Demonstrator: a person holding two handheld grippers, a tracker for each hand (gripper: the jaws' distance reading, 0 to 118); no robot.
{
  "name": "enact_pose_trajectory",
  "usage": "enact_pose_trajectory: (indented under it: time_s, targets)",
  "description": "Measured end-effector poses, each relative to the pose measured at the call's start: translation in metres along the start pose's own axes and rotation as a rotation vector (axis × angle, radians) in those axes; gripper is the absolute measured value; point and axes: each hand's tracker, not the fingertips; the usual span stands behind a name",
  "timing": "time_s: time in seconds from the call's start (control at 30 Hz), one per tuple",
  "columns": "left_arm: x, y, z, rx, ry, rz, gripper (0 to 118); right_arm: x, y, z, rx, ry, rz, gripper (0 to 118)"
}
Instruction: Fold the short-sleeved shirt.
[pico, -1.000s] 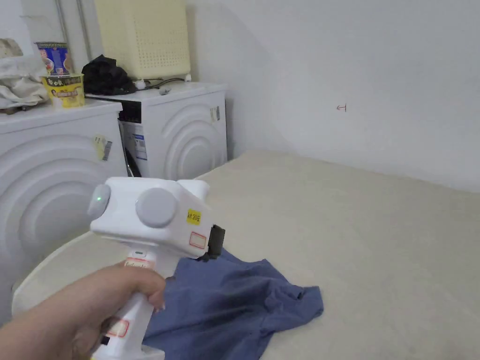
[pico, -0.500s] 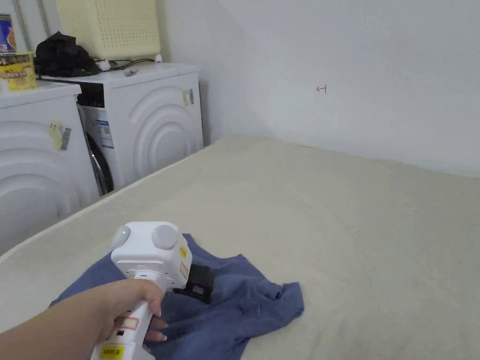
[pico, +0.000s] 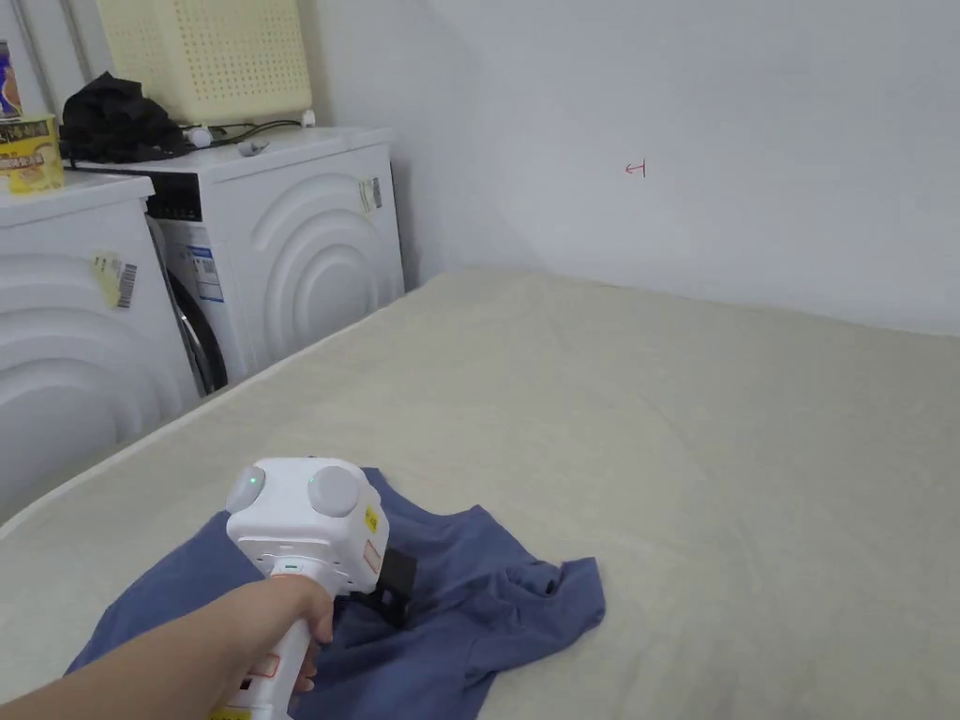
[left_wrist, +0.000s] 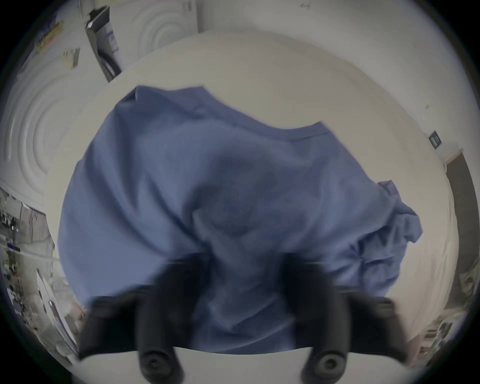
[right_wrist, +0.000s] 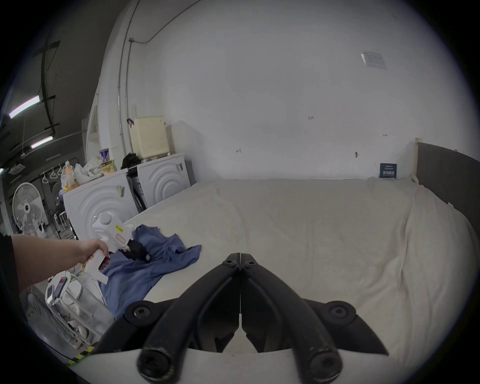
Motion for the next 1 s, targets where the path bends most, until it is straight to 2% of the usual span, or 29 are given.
enact_pose_trajectory:
  time_s: [0.03,0.07,0.17,0.3,0.47,0.57,0.7,0.87,1.0]
  targets:
    - [0.002,0.0,0.004,0.0,0.036,-0.028,28,0.002,0.001,0.004,0.015,-0.008,-0.009,0]
    - [0.001,-0.003,0.007,0.002,0.098,-0.054,1,0.003,0.003,0.006,0.022,-0.015,-0.016,0]
    - [-0.004,-0.007,0.015,-0.017,0.024,-0.004,1,0.01,0.009,0.012,0.034,-0.023,-0.036,0]
    - [-0.006,-0.005,0.049,0.06,0.025,0.021,1,0.016,0.019,0.023,0.054,-0.045,-0.035,0]
    - [-0.011,0.019,0.138,0.175,0.038,0.048,1,0.023,0.028,0.043,0.098,-0.054,-0.038,0]
    - [0.003,0.031,0.205,0.277,0.062,-0.031,1,0.027,0.035,0.055,0.122,-0.056,-0.053,0]
    - [0.051,0.038,0.308,0.435,-0.09,-0.058,1,0.033,0.042,0.074,0.16,-0.06,-0.073,0]
    - [0.146,0.042,0.413,0.564,-0.151,-0.295,1,0.042,0.051,0.097,0.211,-0.08,-0.076,0]
    - [0.225,0.037,0.46,0.616,-0.324,-0.415,1,0.053,0.056,0.114,0.245,-0.11,-0.075,0]
